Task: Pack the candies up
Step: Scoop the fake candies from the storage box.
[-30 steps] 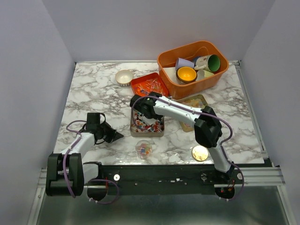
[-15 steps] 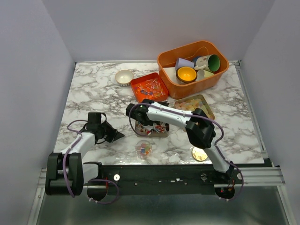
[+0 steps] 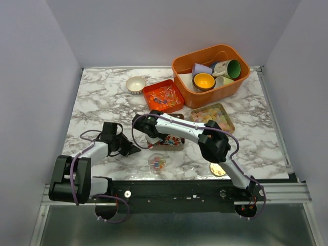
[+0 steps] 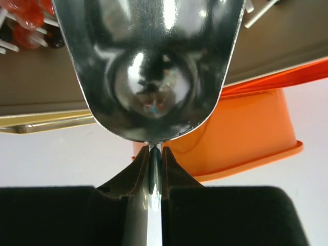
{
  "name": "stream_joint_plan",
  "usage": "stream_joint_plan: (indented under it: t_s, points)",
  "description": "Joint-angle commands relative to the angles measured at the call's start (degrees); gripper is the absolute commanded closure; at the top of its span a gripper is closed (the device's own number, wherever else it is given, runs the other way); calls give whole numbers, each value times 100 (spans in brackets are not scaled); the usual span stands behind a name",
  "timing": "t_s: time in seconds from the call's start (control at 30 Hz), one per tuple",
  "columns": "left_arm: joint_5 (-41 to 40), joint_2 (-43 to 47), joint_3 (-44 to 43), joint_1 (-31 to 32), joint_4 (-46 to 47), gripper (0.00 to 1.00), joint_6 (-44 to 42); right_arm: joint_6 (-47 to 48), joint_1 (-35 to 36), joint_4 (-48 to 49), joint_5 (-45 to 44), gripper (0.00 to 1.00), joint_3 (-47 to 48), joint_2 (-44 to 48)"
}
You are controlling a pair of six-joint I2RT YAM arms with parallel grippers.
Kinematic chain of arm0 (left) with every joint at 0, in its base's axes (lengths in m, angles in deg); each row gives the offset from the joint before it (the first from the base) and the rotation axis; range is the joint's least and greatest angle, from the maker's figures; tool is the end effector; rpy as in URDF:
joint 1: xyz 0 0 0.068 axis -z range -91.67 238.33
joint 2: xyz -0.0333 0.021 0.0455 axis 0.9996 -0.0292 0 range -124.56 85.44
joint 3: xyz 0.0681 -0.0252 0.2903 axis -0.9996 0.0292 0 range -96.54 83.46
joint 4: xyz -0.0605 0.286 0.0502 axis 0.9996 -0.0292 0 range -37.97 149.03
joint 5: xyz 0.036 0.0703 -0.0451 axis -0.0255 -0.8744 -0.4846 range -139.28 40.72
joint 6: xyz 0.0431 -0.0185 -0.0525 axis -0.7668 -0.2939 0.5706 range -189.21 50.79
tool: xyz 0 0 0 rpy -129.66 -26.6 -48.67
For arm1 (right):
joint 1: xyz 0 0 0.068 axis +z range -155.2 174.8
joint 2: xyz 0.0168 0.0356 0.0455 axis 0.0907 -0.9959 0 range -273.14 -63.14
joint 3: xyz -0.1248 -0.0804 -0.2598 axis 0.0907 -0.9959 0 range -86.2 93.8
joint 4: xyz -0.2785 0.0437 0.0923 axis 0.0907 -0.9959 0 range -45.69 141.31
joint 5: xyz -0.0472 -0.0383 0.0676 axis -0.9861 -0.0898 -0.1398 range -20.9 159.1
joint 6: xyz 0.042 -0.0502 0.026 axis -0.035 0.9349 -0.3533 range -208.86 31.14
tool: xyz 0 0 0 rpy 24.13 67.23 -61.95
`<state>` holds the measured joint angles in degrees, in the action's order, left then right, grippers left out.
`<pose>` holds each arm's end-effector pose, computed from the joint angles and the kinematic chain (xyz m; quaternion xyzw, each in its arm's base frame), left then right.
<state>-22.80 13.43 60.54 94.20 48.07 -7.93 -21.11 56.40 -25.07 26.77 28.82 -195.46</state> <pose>0.2191 -0.0483 0.1077 -0.3848 0.8601 -0.3234 0.0872 0.2699 0.4178 0.1859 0.8475 -0.3882 0.3588 0.0491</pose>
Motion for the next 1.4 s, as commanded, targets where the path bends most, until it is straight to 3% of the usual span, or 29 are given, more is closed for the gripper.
stream_joint_plan:
  t_s: [0.0,0.37,0.8,0.97,1.37]
  points:
    - [120,-287,-213,195,252,100,156,-280,141,-994,971,99,-182,47]
    - [410,-1140,-688,512,797,100,429,133,299,-72,2007,99,258,-41]
    - [577,-1693,-1153,565,850,100,403,582,256,1327,3440,99,-929,671]
    - [797,-1931,-1584,468,658,100,175,555,-68,1564,4126,99,-1095,864]
    - [1043,-1993,-2023,-278,393,100,-203,599,-1132,1995,4847,99,-1070,1181]
